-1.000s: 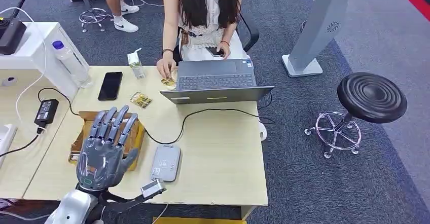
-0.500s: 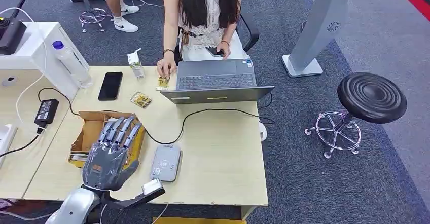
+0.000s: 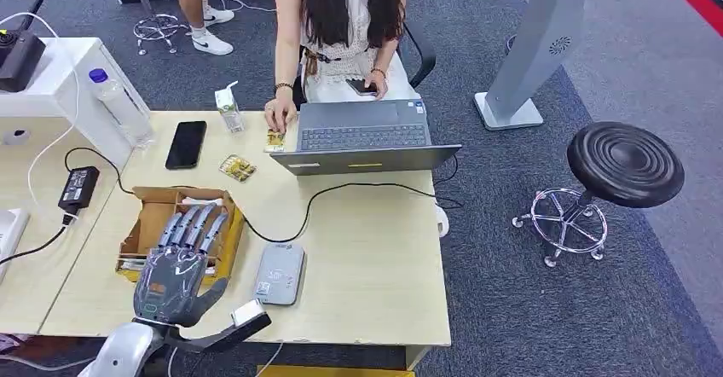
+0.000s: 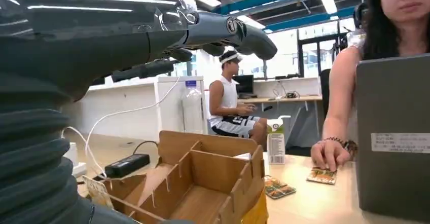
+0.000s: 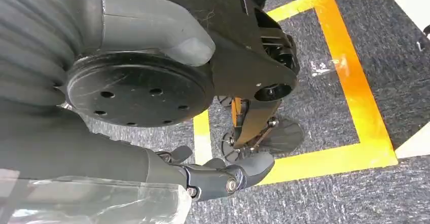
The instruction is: Pass the card to the sensor for recognition and then transmit it.
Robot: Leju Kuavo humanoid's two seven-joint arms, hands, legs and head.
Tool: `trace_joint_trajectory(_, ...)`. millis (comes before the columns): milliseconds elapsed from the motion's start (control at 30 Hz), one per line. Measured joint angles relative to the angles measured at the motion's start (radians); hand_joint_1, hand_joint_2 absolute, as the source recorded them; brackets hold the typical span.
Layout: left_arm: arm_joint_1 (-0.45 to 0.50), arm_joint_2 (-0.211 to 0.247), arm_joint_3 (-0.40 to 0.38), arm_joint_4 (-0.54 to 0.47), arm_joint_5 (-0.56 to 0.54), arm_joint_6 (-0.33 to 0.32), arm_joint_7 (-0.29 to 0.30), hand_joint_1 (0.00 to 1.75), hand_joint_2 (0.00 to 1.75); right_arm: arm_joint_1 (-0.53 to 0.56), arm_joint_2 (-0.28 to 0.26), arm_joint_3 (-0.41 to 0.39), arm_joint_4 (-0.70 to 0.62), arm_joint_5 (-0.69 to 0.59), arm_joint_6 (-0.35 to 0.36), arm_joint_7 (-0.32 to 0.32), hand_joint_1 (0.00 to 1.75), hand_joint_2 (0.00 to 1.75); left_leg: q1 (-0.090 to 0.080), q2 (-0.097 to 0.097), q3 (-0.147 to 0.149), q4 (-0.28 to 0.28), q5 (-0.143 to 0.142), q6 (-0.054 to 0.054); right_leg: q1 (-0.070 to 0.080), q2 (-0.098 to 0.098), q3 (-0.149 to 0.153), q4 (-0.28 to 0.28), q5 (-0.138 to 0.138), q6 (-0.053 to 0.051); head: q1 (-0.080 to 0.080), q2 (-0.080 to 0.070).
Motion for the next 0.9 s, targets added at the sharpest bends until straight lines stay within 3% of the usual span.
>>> trace_joint_trajectory(267, 0.044, 0.000, 0.048, 0.004, 0.013, 0.044, 0.021, 0.00, 1.75, 0.000, -0.002, -0.003, 0.000, 0.005, 0.000, 0.000, 0.00, 1.75, 0.000, 0.000, 0.000, 0.000, 0.000, 0.000, 0.000, 0.000, 0.000, 0.000, 0.000, 0.000, 0.000, 0.000)
trace_joint_trajectory(900, 0.077, -0.002, 0.084, 0.011, 0.014, 0.063, 0.027, 0.00, 1.75, 0.000, -0.005, -0.005, 0.000, 0.012, 0.003, 0.000, 0.00, 1.75, 0.000, 0.000, 0.000, 0.000, 0.000, 0.000, 0.000, 0.000, 0.000, 0.000, 0.000, 0.000, 0.000, 0.000)
